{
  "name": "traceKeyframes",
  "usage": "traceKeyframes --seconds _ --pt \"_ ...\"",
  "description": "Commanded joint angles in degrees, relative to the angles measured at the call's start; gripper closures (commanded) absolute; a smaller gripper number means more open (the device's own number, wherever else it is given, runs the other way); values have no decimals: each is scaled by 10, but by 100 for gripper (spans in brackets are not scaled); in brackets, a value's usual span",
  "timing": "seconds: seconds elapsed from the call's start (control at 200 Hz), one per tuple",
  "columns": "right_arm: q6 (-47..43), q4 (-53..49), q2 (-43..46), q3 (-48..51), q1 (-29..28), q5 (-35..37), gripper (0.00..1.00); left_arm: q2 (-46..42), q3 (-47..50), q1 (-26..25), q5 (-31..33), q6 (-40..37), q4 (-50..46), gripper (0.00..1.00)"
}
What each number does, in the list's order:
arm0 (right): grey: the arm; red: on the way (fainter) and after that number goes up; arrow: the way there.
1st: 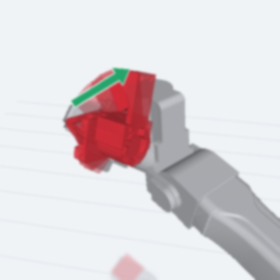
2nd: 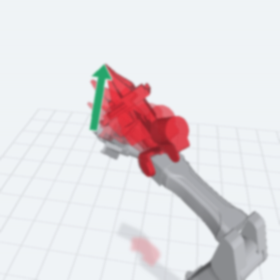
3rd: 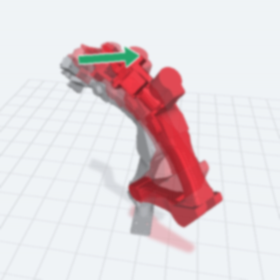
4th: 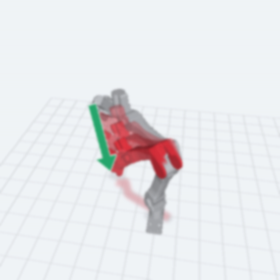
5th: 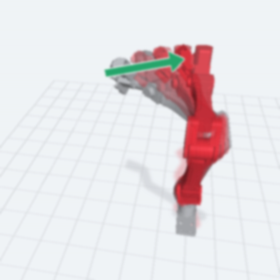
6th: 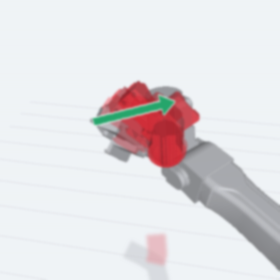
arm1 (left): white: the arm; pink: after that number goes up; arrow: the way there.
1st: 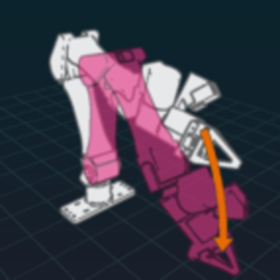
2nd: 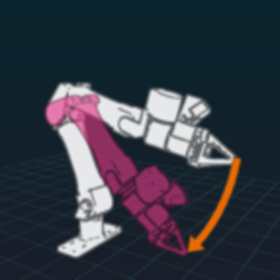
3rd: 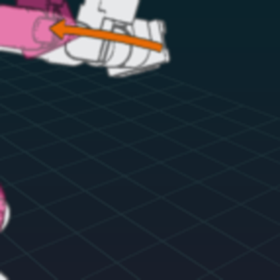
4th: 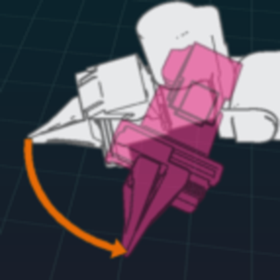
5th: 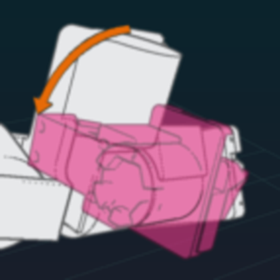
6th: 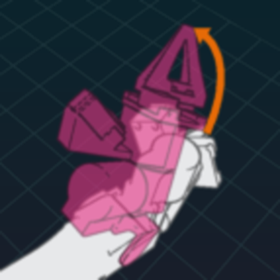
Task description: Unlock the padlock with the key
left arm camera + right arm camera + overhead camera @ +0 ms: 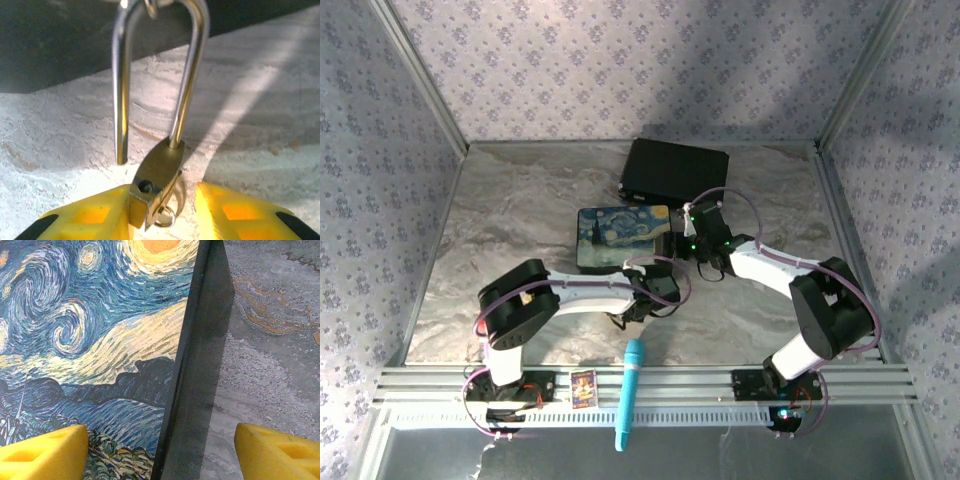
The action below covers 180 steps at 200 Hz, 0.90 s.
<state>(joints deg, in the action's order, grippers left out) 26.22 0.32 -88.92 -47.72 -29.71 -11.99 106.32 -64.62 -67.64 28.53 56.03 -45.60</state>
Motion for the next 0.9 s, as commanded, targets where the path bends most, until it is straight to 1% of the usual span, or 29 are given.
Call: traceKeyframes --seconds 0.0,0.085,0.18,0.35,0.47,0.485,0.5,0.535,0.575,0.655,0.755,0.83,0.895 --pt "1 -77 -29 22 1 44 23 18 -24 -19 -9 6 -57 65" --pt "2 -75 -29 24 1 44 23 23 -34 -27 -3 11 -69 69" --pt "2 -74 -33 21 0 43 23 22 -32 -29 -12 12 -61 69" --pt "6 -70 -35 22 0 40 23 26 -32 -28 -13 8 -53 65" --pt "-1 -67 -17 24 -1 36 21 7 -28 -24 -16 1 -41 62" --pt "-3 -67 -14 24 0 36 21 1 -27 -23 -15 0 -39 60" --pt "-5 -65 -10 24 1 35 20 -5 -25 -22 -15 -1 -36 55" --pt "-9 -63 -1 24 2 31 19 -22 -18 -18 -17 -6 -25 47" --pt "-15 -62 9 22 6 25 18 -44 -9 -11 -23 -13 -12 41" --pt "-25 -60 24 12 18 -3 11 -93 12 5 -32 -25 18 25" --pt "-43 -75 40 -14 26 -25 2 -154 36 23 -41 -42 57 12" --pt "-55 -89 58 -29 30 -24 1 -197 51 35 -46 -46 64 1" --pt "-58 -99 77 -35 33 -23 1 -234 69 48 -55 -46 94 0"
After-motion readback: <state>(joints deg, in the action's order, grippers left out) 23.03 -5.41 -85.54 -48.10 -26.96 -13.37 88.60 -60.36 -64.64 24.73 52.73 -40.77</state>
